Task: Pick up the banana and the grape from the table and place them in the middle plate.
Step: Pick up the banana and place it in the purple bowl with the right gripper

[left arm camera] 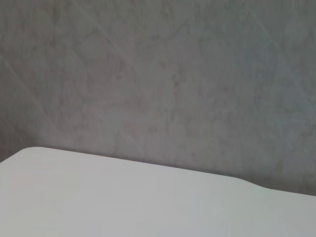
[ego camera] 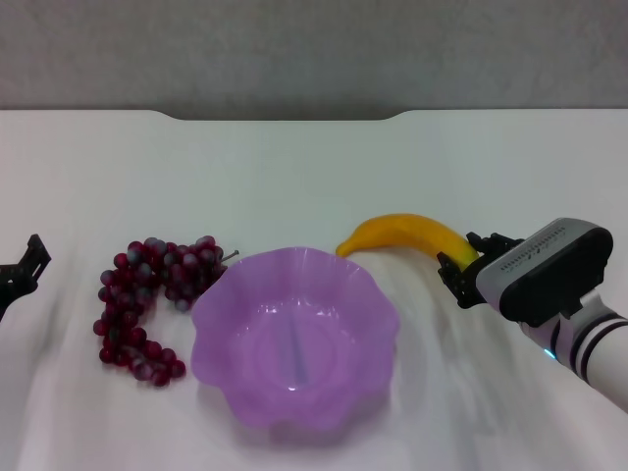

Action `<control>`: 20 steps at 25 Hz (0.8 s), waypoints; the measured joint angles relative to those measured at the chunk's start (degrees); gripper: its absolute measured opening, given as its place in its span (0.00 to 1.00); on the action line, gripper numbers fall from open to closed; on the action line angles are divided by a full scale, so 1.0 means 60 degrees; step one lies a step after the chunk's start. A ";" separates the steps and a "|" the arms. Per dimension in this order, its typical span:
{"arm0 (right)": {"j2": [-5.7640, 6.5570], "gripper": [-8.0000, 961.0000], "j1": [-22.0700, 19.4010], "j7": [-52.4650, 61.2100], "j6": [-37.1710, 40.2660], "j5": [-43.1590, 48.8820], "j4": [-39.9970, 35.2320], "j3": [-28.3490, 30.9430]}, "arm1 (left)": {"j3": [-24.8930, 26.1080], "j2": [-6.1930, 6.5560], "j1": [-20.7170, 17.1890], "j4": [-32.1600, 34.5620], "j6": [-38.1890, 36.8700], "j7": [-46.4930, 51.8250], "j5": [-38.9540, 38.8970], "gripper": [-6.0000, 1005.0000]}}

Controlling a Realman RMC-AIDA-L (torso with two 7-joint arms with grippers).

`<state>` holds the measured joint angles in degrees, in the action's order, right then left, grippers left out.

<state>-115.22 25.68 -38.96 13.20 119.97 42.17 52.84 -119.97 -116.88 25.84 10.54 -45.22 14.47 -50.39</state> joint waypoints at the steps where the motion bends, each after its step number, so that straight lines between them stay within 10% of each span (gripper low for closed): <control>1: 0.0000 0.48 -0.0016 -0.0001 0.0002 0.0017 0.0010 -0.0001 | 0.0000 -0.0001 0.0000 0.0000 0.0000 0.0000 -0.0005 0.81; 20: 0.0004 0.47 -0.0789 -0.0372 -0.0489 0.0073 0.1304 0.0054 | 0.0014 0.0026 -0.0029 -0.0029 0.0005 -0.0049 -0.0068 0.81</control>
<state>-115.20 20.95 -41.19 10.27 120.41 50.00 53.16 -119.88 -116.73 25.66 10.37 -45.19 14.18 -50.80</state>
